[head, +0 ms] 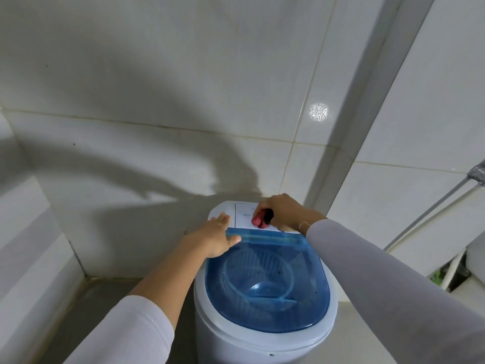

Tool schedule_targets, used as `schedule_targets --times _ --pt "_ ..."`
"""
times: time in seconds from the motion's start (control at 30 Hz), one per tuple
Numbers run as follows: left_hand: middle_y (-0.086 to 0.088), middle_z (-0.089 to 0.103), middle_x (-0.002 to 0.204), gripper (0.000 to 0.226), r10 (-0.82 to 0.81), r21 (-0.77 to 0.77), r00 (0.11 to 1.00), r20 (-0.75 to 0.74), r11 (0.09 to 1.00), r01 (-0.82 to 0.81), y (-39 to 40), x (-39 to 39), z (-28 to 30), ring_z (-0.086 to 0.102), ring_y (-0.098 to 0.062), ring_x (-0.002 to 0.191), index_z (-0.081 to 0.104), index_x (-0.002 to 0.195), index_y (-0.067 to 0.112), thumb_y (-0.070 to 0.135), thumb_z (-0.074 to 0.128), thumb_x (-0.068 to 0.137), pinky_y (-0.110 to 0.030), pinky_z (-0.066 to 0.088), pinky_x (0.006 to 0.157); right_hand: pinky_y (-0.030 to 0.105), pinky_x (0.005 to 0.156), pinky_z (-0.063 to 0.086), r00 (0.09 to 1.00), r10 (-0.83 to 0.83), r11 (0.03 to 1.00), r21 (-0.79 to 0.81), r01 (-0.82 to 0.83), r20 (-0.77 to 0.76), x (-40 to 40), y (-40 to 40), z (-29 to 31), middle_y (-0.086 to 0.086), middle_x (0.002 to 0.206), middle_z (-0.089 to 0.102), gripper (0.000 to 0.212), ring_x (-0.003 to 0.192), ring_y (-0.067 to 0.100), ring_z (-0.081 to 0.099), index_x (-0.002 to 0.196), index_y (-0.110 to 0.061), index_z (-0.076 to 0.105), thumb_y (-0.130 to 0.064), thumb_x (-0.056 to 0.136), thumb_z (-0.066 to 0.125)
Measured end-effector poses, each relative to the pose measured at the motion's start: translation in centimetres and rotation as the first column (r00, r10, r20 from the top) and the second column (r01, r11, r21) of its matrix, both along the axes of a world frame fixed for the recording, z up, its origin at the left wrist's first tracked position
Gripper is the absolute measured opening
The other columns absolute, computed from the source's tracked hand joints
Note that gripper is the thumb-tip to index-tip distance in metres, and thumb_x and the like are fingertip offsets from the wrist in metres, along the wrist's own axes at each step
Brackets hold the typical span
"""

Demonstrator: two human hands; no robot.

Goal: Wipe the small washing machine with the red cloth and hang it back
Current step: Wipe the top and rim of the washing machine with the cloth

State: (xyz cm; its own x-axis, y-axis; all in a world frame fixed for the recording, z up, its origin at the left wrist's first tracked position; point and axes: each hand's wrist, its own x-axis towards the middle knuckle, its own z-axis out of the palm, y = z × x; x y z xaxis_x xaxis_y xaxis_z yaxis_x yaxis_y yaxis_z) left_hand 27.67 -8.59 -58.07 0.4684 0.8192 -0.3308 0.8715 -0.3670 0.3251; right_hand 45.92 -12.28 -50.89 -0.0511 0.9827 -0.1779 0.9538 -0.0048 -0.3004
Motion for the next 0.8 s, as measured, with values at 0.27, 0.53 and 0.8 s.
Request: schedule_targets --times 0.27,0.53,0.8 --pt "0.005 -0.009 0.161 0.074 0.035 -0.016 0.994 0.104 0.999 -0.034 -1.1 -0.7 0.2 0.000 -0.019 0.149 -0.005 0.151 0.023 0.057 0.028 0.094 -0.052 0.014 0.118 0.035 0.066 0.058 0.984 -0.146 0.989 0.015 0.148 -0.103 3.2 -3.7 3.7 0.006 0.087 0.059 0.046 0.063 0.026 0.060 0.109 -0.019 0.066 0.008 0.087 0.036" --pt "-0.005 0.004 0.161 0.088 0.257 -0.106 0.901 0.350 0.966 -0.235 -6.3 -3.5 -0.9 0.008 -0.025 0.148 0.002 0.151 0.013 0.059 0.043 0.088 -0.048 0.020 0.118 0.018 0.063 0.047 0.986 0.097 0.980 0.183 -0.072 -0.134 -2.4 -4.0 3.0 -0.014 0.078 0.059 0.047 0.070 0.011 0.057 0.099 -0.012 0.071 0.017 0.077 0.042" --pt "-0.001 -0.007 0.161 0.108 0.354 -0.240 0.855 0.380 0.930 -0.278 -10.1 -6.3 -2.7 -0.006 -0.018 0.149 -0.011 0.151 0.013 0.059 0.057 0.081 -0.039 0.010 0.120 0.027 0.089 0.043 0.969 0.249 0.902 0.362 -0.237 0.015 -7.6 -1.4 -2.4 -0.002 0.104 0.070 0.037 0.097 0.020 0.058 0.096 -0.021 0.073 0.005 0.078 0.053"
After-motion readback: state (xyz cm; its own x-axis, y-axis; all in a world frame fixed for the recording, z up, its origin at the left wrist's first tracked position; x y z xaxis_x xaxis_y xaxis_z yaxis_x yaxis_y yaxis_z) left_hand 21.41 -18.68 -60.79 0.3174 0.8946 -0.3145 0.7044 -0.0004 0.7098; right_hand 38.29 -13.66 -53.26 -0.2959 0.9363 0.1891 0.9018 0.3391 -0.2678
